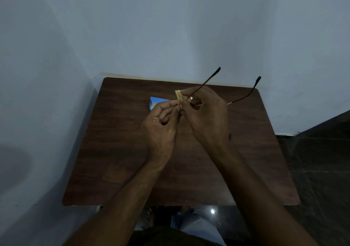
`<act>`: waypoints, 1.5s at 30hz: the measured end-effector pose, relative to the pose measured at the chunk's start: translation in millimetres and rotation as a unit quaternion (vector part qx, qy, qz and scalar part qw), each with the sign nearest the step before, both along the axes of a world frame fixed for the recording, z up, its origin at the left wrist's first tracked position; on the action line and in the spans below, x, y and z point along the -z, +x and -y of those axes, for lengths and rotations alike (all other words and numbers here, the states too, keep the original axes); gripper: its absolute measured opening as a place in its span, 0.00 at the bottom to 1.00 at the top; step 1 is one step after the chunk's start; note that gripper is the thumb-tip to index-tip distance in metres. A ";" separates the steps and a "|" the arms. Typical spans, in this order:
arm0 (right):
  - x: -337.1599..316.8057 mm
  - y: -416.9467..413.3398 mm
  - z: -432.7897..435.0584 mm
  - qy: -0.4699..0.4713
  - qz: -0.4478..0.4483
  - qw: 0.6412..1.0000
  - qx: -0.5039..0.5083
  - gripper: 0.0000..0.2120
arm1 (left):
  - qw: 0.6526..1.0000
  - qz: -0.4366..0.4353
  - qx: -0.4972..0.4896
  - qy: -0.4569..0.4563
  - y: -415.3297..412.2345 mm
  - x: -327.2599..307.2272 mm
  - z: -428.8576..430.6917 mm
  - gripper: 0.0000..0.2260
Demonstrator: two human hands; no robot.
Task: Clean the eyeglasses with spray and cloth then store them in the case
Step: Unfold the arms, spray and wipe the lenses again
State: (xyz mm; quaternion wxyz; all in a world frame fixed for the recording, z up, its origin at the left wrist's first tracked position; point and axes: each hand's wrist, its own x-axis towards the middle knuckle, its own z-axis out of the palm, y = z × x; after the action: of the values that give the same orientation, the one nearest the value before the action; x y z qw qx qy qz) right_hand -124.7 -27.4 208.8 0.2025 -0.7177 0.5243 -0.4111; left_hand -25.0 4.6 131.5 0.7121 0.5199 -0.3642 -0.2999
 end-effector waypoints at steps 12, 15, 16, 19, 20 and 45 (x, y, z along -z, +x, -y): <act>-0.9 8.2 6.8 -0.013 -0.025 0.999 -0.031 0.05 | 0.999 -0.049 0.002 0.001 8.0 2.1 12.0 0.08; 2.2 3.9 4.1 -0.003 -0.045 0.998 -0.052 0.06 | 0.998 -0.053 -0.001 -0.019 12.3 2.0 12.0 0.08; 3.1 2.1 5.1 -0.013 -0.077 0.996 -0.049 0.05 | 0.998 -0.060 0.000 -0.021 12.2 1.8 11.8 0.08; 2.2 3.2 11.7 -0.067 -0.141 0.987 -0.025 0.04 | 0.997 -0.074 0.001 -0.018 10.5 -0.1 13.2 0.07; 1.0 6.5 12.5 -0.075 -0.136 0.988 -0.021 0.03 | 0.998 -0.068 -0.004 -0.020 10.4 -1.1 14.3 0.07; 7.1 20.9 8.1 -0.109 -0.095 0.989 -0.043 0.03 | 0.998 -0.054 -0.028 -0.036 15.1 -10.4 14.8 0.08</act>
State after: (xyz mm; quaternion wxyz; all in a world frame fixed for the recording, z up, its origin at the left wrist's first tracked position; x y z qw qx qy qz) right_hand -103.8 -35.5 201.6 0.0901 -0.7932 0.4621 -0.3863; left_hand -9.9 -10.2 141.9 0.7571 0.4866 -0.3215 -0.2943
